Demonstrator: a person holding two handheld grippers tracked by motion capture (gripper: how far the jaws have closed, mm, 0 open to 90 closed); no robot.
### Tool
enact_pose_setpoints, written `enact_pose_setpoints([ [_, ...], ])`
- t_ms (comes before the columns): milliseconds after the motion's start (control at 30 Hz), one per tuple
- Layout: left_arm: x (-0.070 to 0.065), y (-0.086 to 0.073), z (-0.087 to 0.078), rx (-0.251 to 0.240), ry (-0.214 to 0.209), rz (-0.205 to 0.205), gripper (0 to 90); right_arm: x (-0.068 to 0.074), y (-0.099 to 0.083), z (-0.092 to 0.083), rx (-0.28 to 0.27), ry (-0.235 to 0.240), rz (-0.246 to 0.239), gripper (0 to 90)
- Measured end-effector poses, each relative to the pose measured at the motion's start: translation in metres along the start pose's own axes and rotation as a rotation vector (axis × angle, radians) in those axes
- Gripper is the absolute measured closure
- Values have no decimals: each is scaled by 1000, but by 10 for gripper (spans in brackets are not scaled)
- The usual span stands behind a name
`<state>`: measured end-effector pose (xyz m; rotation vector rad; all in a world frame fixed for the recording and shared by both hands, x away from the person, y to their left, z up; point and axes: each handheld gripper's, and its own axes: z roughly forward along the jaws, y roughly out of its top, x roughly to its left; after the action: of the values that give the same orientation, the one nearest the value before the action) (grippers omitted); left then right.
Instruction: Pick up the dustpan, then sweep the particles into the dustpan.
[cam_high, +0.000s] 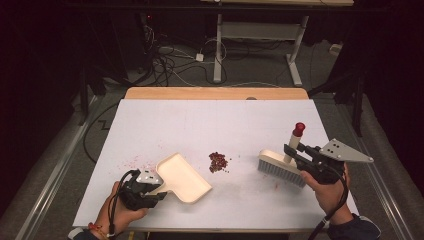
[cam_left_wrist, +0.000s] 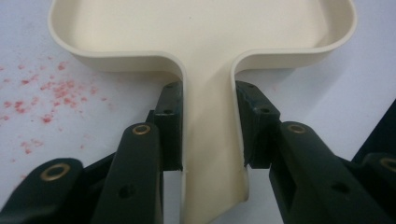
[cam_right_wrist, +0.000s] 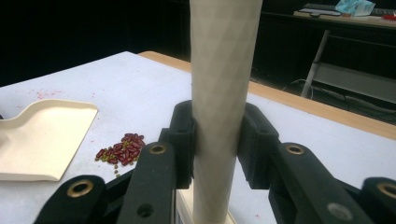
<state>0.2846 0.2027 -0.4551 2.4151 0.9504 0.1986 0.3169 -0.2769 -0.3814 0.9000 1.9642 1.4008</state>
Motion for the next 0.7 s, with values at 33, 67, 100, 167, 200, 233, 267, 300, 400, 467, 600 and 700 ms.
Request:
enact_pose_setpoints([
  [33, 0, 0, 0, 0, -1, 3, 642, 0, 0, 1, -1, -1, 3, 698],
  [67, 0, 0, -1, -1, -1, 4, 642, 0, 0, 1, 0, -2, 6, 698],
  [100, 0, 0, 0, -2, -1, 5, 641, 0, 1, 2, 0, -1, 8, 698],
  [167, -1, 0, 1, 3, 0, 9, 641, 1, 1, 4, 0, 5, 21, 698],
  [200, -1, 0, 1, 6, 3, 15, 641, 1, 2, 6, -2, 10, 35, 698],
  [233, -1, 0, 2, 6, 5, 18, 641, 2, 3, 8, -5, 15, 47, 698],
  [267, -2, 1, 2, 7, 7, 20, 641, 3, 5, 10, -9, 17, 43, 698],
  [300, -2, 1, 2, 6, 11, 25, 641, 4, 7, 13, -11, 18, 40, 698],
  [400, -2, 2, 3, 8, 18, 36, 641, 9, 13, 21, -18, 20, 17, 698],
  [467, -2, 3, 4, 5, 17, 37, 641, 10, 16, 26, -25, 33, 28, 698],
  [600, -2, 3, 9, 7, 21, 39, 641, 9, 22, 38, -27, 27, 22, 698],
  [700, -4, 1, 12, 17, 28, 39, 640, 8, 25, 47, -30, 16, 23, 698],
])
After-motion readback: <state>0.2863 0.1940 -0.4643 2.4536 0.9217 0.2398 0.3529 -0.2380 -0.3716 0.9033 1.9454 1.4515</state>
